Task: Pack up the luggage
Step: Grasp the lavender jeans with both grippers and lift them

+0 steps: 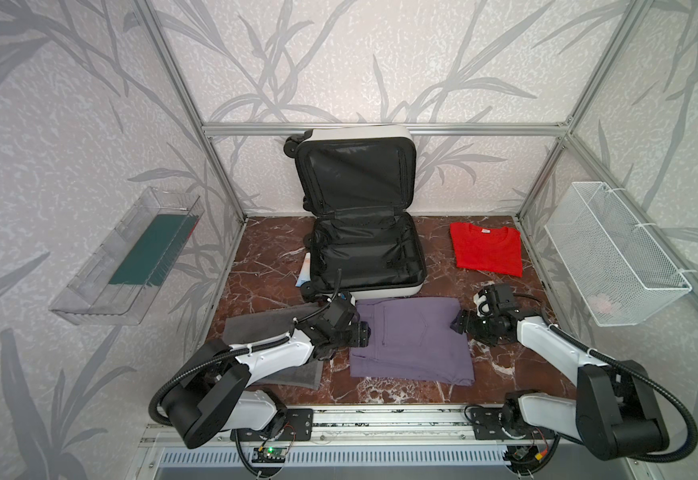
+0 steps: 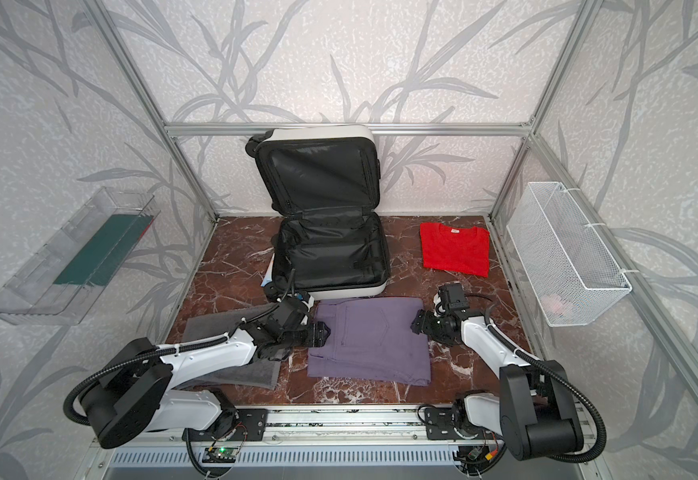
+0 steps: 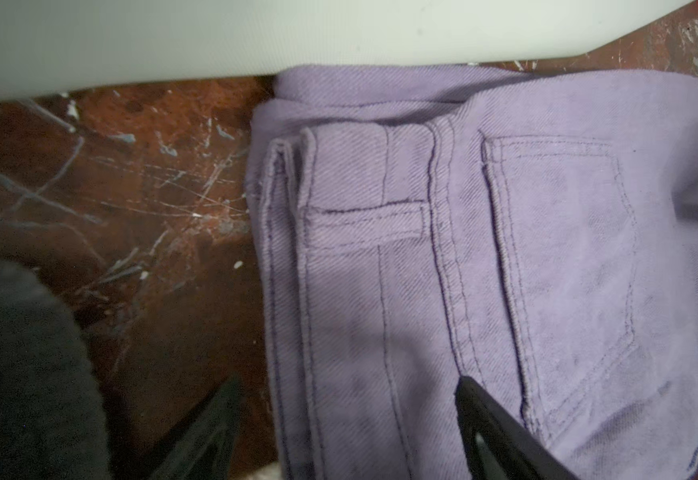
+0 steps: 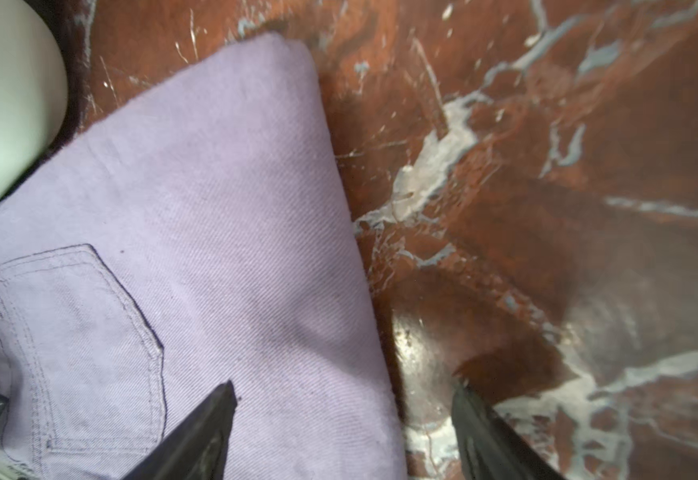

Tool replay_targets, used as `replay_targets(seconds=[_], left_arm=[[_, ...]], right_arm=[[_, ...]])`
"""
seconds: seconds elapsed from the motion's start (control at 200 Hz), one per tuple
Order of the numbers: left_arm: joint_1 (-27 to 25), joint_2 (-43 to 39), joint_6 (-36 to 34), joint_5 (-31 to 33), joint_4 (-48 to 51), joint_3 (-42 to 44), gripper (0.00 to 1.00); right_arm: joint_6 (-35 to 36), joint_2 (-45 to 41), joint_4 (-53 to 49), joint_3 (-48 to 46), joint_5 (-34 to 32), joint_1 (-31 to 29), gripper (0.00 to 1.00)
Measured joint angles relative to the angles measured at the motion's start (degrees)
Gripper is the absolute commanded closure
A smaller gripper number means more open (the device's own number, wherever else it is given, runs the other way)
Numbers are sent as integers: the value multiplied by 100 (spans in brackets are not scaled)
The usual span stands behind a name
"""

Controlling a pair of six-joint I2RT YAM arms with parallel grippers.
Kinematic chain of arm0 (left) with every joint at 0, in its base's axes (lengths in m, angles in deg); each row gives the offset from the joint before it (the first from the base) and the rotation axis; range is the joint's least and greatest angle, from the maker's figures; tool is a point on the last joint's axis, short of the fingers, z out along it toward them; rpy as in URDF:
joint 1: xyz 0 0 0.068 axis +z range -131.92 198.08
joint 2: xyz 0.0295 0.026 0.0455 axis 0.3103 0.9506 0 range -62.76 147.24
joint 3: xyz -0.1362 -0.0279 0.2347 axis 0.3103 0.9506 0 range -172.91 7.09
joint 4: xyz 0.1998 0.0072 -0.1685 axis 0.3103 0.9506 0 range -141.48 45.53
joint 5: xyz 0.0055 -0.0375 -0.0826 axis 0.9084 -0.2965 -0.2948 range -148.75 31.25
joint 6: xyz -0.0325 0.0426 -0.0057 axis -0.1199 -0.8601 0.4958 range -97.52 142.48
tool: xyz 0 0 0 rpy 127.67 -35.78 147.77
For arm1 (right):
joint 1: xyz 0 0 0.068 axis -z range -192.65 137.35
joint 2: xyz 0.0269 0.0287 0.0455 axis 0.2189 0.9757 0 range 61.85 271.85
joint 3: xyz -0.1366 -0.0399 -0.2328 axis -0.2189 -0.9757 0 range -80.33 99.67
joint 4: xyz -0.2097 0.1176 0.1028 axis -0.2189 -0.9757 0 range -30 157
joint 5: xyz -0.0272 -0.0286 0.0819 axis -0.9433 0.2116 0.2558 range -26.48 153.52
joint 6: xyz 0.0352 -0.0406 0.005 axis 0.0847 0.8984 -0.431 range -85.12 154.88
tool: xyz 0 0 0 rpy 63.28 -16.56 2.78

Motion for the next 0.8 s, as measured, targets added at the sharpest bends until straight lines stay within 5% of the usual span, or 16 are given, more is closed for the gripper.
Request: replay_targets(seconds=[0.285, 0.405, 0.62, 0.805], left_arm=[[-120, 332, 105, -83, -608, 17, 22], [-151, 455, 192, -98, -815, 26, 40], [-175, 566, 321, -192, -927, 66, 99], [-243, 372, 361, -256, -765, 37, 100]], right_arm=[[4, 160, 293, -31, 345, 7, 38], [17, 184, 358, -76, 442, 7, 61], [11, 177, 385, -107, 601, 39, 100], [26, -151, 310, -107, 748, 44, 100]])
